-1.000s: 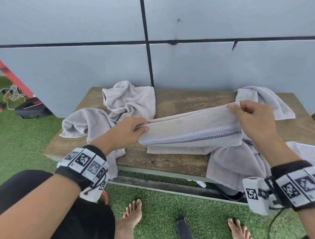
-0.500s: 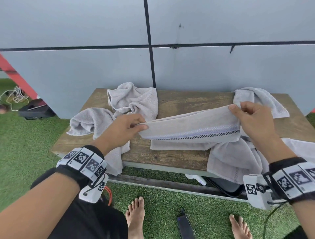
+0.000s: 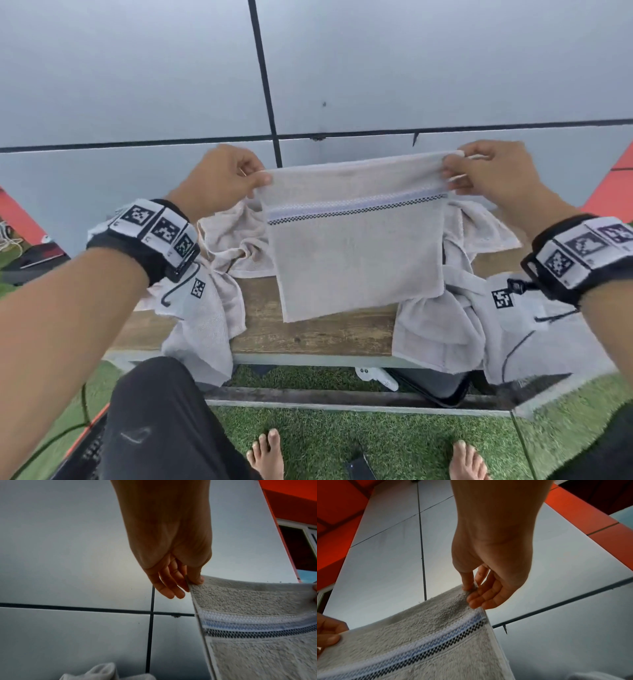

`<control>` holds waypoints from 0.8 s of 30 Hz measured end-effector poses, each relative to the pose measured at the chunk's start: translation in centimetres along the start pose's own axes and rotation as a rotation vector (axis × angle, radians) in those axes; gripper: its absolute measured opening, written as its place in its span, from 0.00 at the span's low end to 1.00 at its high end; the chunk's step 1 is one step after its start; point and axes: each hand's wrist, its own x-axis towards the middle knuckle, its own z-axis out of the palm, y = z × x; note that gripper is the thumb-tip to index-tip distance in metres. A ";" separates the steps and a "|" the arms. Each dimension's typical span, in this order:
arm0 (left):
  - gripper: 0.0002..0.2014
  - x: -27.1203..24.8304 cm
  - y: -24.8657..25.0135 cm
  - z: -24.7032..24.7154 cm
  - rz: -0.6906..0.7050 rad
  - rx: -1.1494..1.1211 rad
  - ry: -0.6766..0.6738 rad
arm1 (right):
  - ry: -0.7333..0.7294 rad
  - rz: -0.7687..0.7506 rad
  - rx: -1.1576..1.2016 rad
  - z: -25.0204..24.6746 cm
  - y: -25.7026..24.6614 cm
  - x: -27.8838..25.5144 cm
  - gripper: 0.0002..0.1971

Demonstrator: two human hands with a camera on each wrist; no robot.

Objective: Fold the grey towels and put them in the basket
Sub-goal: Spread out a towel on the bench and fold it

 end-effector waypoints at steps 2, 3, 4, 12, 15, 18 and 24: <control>0.08 0.6 1.1 -1.0 0.015 -0.012 0.113 | 0.027 -0.041 0.051 0.0 -1.3 0.7 0.04; 0.08 0.7 1.5 -1.4 0.019 -0.036 0.179 | 0.045 -0.075 0.089 0.0 -1.8 0.8 0.03; 0.07 0.6 1.6 -1.7 0.024 -0.060 0.243 | 0.067 -0.111 0.131 0.0 -2.2 0.8 0.03; 0.08 -5.7 0.5 -1.3 0.056 -0.266 0.227 | -0.009 -0.124 0.116 -0.4 -0.2 -4.6 0.08; 0.21 -9.1 -2.8 0.2 -0.093 -0.173 -0.061 | -0.184 -0.024 -0.176 -0.9 3.0 -7.8 0.04; 0.24 -12.0 -4.7 1.6 -0.189 -0.218 -0.382 | -0.448 0.072 -0.329 -1.2 4.5 -11.1 0.07; 0.09 -15.9 -5.9 3.3 -0.269 -0.132 -0.681 | -0.839 0.156 -0.542 -0.4 5.1 -12.5 0.07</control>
